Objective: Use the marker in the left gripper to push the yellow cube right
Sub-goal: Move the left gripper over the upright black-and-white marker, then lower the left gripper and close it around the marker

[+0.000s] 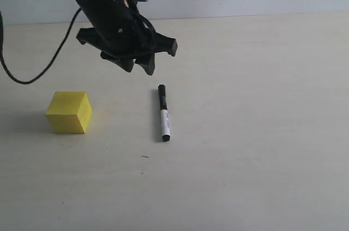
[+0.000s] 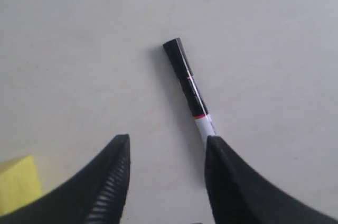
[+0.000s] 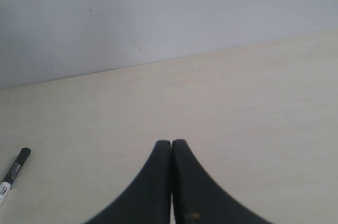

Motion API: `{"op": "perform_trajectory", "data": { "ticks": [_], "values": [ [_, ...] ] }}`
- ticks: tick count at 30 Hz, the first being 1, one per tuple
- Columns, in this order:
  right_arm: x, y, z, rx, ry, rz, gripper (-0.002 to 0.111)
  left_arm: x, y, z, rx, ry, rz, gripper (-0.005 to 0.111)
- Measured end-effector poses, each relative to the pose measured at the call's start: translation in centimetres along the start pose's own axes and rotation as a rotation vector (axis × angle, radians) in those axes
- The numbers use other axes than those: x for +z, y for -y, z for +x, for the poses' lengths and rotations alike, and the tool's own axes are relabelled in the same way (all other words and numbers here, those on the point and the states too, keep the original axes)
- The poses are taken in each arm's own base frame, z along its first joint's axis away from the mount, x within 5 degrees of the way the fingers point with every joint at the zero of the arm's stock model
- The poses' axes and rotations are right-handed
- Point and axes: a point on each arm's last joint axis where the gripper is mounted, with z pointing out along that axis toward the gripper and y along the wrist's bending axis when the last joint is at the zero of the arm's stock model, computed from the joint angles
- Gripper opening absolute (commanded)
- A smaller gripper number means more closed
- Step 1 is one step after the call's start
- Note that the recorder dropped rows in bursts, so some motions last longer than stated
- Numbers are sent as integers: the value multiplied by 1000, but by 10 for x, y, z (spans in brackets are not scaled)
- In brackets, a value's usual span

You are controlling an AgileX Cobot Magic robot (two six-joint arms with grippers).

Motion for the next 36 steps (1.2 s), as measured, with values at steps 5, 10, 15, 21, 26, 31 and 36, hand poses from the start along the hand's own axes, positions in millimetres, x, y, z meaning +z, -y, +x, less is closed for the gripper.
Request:
{"op": "perform_trajectory", "data": {
  "ticks": [5, 10, 15, 21, 26, 31, 36],
  "values": [
    [0, 0, 0, 0, 0, 0, 0, 21, 7, -3, -56, -130, 18, 46],
    [0, 0, 0, 0, 0, 0, 0, 43, 22, -3, -91, -195, 4, 46],
    [0, 0, 0, 0, 0, 0, 0, 62, 47, 1, -96, -218, 3, 46],
    [0, 0, 0, 0, 0, 0, 0, 78, 49, 3, -162, -232, -39, 46],
    [0, 0, 0, 0, 0, 0, 0, 87, 48, 5, -183, -249, -51, 46],
    [0, 0, 0, 0, 0, 0, 0, 93, 47, 8, -202, -276, -66, 46],
    [0, 0, 0, 0, 0, 0, 0, 95, 46, 9, -212, -291, -75, 46]
  ]
}}
